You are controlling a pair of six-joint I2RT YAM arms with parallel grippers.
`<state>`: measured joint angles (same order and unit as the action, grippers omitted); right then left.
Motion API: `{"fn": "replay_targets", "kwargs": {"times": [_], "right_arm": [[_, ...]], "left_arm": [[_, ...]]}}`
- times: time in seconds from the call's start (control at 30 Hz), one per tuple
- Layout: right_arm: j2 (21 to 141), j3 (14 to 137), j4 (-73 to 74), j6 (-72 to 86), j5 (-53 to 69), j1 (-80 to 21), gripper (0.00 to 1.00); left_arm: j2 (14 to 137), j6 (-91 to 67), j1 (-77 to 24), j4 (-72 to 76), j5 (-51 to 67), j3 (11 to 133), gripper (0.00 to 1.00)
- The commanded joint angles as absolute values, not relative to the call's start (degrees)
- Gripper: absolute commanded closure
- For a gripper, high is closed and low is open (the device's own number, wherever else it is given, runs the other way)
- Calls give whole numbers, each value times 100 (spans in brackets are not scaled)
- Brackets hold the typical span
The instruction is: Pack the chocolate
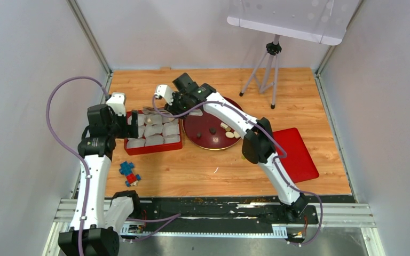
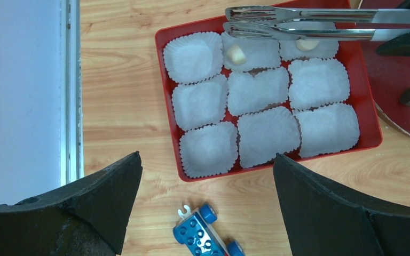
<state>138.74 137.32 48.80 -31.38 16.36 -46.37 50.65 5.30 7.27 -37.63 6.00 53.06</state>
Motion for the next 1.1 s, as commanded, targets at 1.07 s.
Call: {"fn": "replay_targets", "kwargs": {"times": [1.07], "right_arm": [[9333, 8362, 5511, -3879, 1056, -3227, 70]], "left_arm": [[5602, 86, 789, -2585, 1144, 5185, 0]]}}
